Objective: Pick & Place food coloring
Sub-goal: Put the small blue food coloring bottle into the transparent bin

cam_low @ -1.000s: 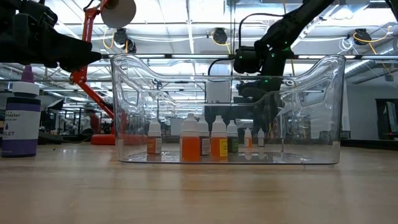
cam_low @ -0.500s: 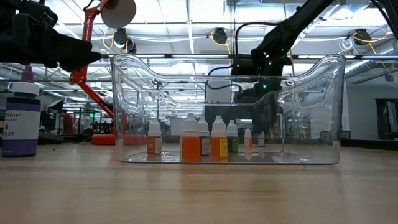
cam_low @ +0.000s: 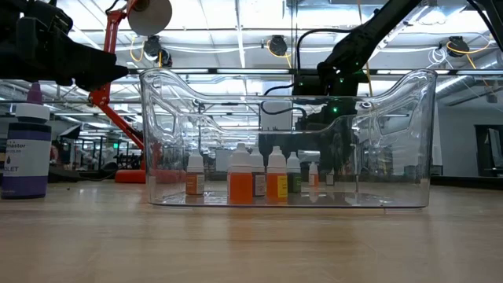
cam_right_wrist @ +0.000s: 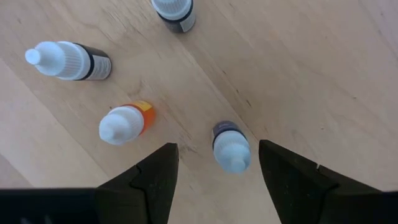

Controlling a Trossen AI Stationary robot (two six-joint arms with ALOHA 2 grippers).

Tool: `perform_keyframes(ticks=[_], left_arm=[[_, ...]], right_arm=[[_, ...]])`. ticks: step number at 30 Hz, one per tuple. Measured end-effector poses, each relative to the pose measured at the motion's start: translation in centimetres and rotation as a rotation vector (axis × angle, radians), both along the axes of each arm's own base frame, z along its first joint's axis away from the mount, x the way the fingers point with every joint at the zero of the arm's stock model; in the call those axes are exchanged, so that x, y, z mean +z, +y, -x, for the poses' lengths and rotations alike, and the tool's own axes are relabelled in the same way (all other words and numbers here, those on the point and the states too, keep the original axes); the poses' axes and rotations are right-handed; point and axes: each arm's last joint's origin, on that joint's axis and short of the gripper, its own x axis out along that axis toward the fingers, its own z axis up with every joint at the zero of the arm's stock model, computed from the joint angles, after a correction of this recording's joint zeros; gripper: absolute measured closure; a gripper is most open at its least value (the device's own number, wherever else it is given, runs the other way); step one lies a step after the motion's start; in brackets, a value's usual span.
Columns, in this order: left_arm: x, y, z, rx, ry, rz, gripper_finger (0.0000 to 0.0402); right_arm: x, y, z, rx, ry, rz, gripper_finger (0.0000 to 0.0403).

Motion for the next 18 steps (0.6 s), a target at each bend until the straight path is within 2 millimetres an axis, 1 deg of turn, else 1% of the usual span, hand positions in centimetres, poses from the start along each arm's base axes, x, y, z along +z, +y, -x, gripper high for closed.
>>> perform_keyframes(ticks=[18], left_arm=[[0.00, 0.00, 0.00, 0.000, 0.000, 0.000, 0.0096]], right_arm=[[0.01, -0.51, 0.28, -0.014, -0.002, 0.002, 0.0193]])
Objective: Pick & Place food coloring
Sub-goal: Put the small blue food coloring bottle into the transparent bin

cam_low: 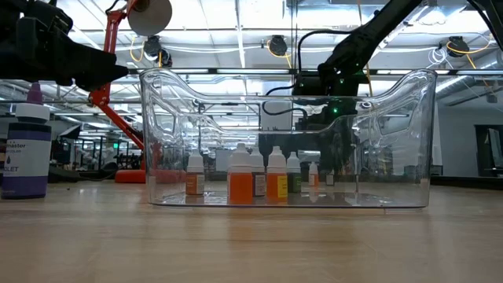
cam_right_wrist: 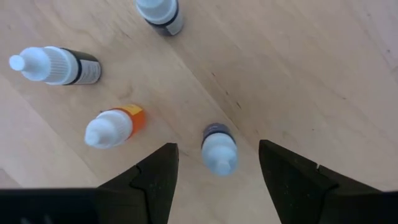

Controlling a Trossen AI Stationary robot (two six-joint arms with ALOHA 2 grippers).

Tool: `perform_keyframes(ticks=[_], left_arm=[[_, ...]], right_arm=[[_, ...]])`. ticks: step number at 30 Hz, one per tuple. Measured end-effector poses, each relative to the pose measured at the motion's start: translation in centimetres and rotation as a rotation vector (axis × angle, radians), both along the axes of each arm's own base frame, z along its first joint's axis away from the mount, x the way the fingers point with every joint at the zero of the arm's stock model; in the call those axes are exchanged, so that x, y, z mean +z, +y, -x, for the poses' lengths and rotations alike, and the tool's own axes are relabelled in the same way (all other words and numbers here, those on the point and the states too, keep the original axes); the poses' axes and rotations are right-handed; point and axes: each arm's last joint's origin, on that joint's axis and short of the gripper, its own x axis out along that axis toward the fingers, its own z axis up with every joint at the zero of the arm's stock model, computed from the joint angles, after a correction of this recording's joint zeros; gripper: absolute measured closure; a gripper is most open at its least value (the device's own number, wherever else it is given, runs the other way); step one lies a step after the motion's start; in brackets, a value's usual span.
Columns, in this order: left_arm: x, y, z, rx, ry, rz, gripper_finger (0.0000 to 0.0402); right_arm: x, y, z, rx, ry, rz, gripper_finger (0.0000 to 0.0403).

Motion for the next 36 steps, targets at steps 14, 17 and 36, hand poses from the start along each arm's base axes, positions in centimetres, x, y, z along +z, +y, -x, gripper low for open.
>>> perform_keyframes(ticks=[14, 17, 36], left_arm=[[0.0, 0.0, 0.0, 0.000, 0.000, 0.000, 0.0096], [0.0, 0.0, 0.0, 0.000, 0.000, 0.000, 0.0096], [0.0, 0.0, 0.0, 0.000, 0.000, 0.000, 0.0096]], right_arm=[[0.6, 0.1, 0.1, 0.002, -0.017, 0.000, 0.0193], [1.2, 0.3, 0.2, 0.001, -0.046, -0.009, 0.0193], [1.5, 0.3, 0.2, -0.001, -0.055, -0.001, 0.0193]])
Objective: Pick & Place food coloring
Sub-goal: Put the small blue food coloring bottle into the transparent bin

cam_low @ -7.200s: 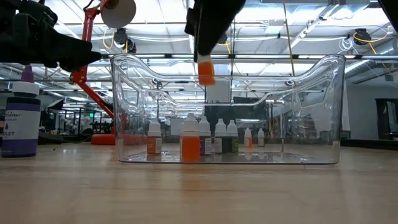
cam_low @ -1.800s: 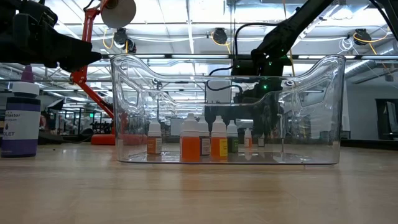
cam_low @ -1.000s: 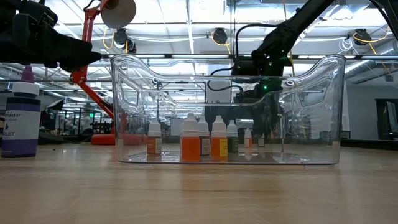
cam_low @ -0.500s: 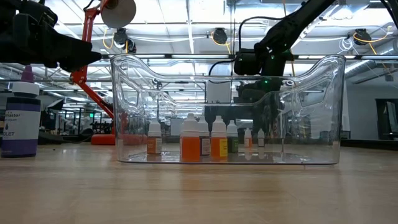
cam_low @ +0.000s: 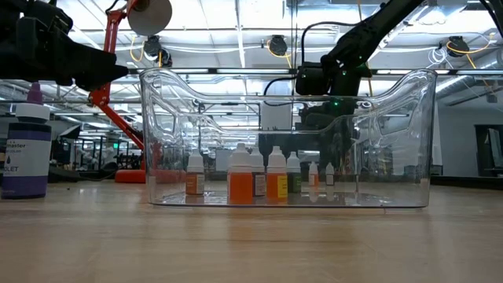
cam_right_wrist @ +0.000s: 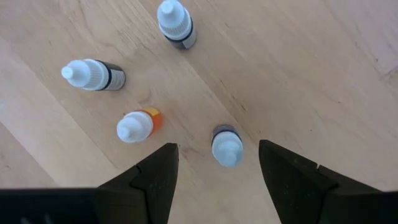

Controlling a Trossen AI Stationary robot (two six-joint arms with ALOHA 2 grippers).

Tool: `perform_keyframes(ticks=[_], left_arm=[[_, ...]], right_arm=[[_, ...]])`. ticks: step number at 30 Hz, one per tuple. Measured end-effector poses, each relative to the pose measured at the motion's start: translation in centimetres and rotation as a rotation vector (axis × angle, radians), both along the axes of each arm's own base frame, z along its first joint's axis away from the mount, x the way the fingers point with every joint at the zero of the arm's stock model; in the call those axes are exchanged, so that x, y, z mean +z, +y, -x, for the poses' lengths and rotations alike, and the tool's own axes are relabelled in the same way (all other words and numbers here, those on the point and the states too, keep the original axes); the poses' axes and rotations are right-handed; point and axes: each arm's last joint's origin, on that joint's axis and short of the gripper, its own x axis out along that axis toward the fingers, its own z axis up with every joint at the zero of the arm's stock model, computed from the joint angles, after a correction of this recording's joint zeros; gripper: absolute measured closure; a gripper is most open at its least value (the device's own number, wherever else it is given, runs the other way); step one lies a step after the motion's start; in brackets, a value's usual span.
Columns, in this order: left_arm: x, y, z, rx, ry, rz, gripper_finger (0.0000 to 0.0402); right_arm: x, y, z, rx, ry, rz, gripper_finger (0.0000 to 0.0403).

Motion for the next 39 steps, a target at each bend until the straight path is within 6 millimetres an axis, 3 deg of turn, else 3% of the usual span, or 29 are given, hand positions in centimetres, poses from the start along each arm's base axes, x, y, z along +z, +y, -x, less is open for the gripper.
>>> perform_keyframes(ticks=[34, 39], left_arm=[[0.00, 0.00, 0.00, 0.000, 0.000, 0.000, 0.0096], [0.00, 0.00, 0.00, 0.000, 0.000, 0.000, 0.0096]], right_arm=[[-0.74, 0.15, 0.24, 0.004, -0.002, 0.003, 0.0193], [-0.72, 0.11, 0.18, 0.006, -0.008, 0.008, 0.0215]])
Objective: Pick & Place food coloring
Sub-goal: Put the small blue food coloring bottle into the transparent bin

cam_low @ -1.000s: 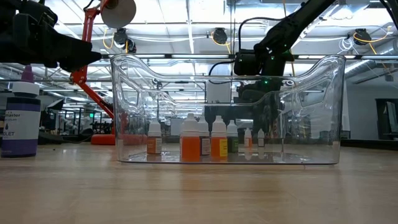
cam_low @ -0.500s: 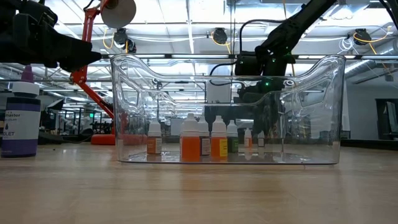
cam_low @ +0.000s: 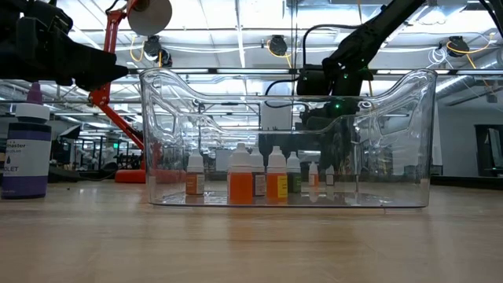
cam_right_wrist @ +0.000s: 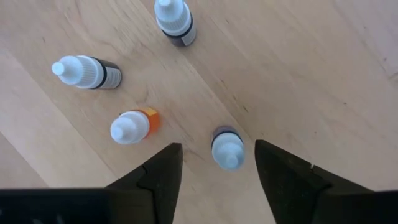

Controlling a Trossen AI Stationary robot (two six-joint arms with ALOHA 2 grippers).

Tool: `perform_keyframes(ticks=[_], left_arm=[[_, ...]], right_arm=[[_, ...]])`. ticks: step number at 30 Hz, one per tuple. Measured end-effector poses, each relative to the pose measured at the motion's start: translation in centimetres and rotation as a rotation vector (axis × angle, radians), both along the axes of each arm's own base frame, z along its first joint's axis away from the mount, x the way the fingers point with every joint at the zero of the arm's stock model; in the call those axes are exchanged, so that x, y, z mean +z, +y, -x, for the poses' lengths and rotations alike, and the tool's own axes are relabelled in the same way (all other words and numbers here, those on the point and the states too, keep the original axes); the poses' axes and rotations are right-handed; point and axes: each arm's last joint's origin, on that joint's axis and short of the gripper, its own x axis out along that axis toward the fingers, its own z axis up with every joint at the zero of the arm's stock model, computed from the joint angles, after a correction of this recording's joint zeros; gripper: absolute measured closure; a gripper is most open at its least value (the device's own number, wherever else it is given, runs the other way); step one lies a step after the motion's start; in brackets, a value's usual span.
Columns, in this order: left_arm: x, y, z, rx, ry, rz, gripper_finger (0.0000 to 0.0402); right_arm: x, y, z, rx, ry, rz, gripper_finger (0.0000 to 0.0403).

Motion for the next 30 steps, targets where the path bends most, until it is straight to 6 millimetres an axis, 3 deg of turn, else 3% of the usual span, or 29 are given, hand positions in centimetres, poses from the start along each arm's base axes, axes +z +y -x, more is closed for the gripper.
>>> perform_keyframes(ticks=[12, 23, 30], left_arm=[[0.0, 0.0, 0.0, 0.000, 0.000, 0.000, 0.0096], [0.0, 0.0, 0.0, 0.000, 0.000, 0.000, 0.0096], [0.0, 0.0, 0.0, 0.000, 0.000, 0.000, 0.0096]], right_arm=[[0.0, 0.0, 0.0, 0.009, 0.001, 0.002, 0.0286], [-2.2, -0.3, -0.6, 0.025, 0.042, -0.020, 0.0285], [-1.4, -0.3, -0.5, 0.033, 0.020, -0.004, 0.0288]])
